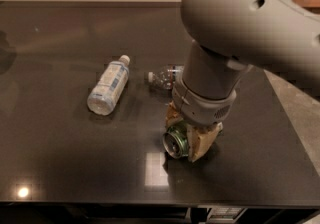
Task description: Place green can upright
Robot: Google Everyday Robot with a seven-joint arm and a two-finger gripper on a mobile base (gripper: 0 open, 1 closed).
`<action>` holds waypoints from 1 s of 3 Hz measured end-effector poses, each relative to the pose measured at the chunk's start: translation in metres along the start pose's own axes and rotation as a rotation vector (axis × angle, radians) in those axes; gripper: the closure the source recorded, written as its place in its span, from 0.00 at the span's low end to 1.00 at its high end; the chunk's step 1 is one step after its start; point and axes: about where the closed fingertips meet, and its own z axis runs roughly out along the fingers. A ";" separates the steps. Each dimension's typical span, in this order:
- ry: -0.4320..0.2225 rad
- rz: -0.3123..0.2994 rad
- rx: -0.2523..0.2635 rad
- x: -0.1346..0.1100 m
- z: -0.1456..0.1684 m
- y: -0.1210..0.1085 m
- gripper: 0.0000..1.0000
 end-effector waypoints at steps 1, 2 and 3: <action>-0.161 0.130 0.040 0.012 -0.022 -0.015 1.00; -0.367 0.256 0.095 0.017 -0.037 -0.027 1.00; -0.573 0.387 0.142 0.020 -0.043 -0.027 1.00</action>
Offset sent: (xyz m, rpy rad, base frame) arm 0.0500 -0.0035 0.0721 0.6658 0.3157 -0.3926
